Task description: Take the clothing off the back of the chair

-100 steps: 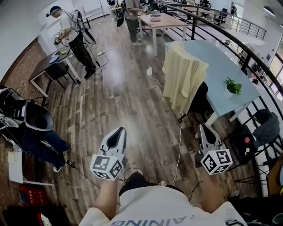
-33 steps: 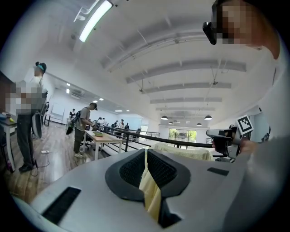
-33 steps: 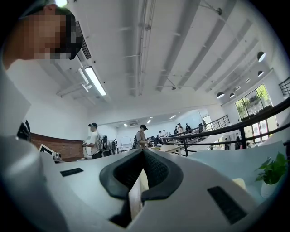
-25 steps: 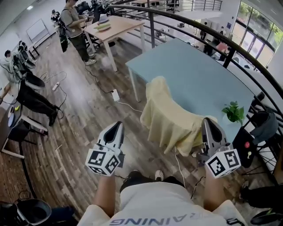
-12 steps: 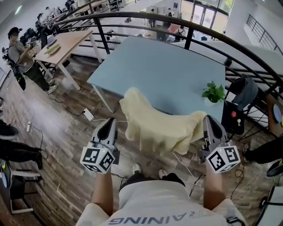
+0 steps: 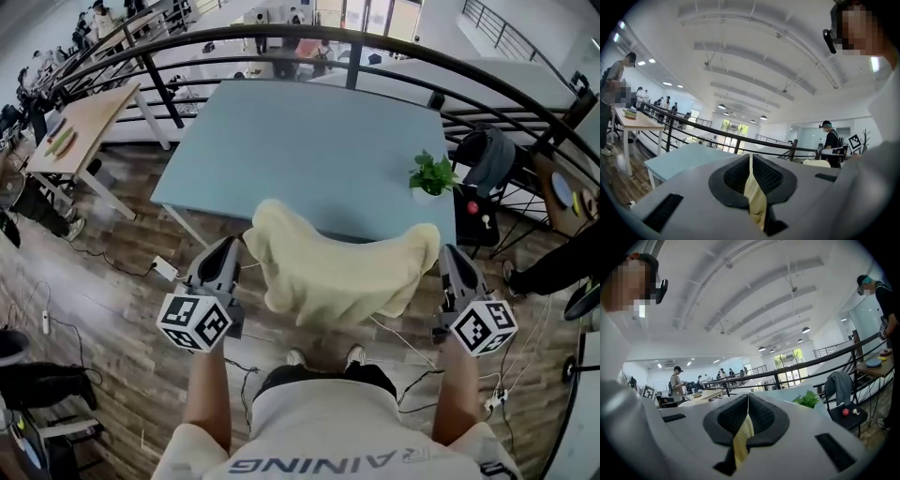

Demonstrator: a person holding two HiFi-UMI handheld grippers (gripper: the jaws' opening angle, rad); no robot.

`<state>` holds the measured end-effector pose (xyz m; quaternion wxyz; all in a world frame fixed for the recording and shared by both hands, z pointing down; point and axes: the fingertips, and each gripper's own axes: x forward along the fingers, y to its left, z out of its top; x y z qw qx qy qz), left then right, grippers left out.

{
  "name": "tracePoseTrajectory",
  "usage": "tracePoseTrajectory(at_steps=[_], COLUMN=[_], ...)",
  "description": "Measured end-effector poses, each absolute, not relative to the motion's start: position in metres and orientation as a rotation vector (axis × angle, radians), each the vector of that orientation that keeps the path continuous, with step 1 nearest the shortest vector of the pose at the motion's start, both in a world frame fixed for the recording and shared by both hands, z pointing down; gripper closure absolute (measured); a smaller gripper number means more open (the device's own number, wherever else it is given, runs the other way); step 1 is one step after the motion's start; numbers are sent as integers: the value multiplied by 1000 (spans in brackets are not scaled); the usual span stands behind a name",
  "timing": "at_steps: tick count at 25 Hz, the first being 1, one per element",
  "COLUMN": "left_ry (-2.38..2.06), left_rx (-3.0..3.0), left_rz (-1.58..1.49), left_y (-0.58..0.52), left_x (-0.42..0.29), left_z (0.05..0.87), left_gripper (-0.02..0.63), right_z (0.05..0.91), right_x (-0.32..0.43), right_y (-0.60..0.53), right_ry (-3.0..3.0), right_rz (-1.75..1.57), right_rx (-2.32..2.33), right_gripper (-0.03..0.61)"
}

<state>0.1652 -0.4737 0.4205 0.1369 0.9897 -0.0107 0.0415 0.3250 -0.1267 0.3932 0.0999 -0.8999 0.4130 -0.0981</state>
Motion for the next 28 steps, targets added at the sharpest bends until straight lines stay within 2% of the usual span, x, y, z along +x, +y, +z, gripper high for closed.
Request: tracePoseTrajectory(at_steps=[4,5,8,14,18,23,26,27,28], left_ry=[146,185,300,547,689,779,817,825,833], left_rx=[2733,2707,2597,2380,2157,2003,1963,1955,1960], left_rz=[262,296,358,550,614,637,636,625,607], left_y=[-481,-484,-492,-489,-476,-468,-464,-462,-460], left_x=[193,199,217,260,269,275,275,274,274], left_z=[432,433,436,450,455,462,466,465,461], left_gripper=[564,544,415,331,321,319,319,321,366], right_z=[400,402,410,435,449,456,457,455,453], right_x=[331,333,347,385,390,386,383,381,379], right_y=[-120,-120,-119,-126,-136,-151,-154,-155,-155], right_ry=[1258,1271,1309,1431,1545,1676,1715,1733,1754], right_rz=[-382,-410,-505,-709,-849,-975,-1000,-996,-984], right_rx=[-2662,-2654,-2588,-2352,-2246,-2110,-2023,-2006,-2001], right_gripper=[554,543,456,347,319,315,335,360,390])
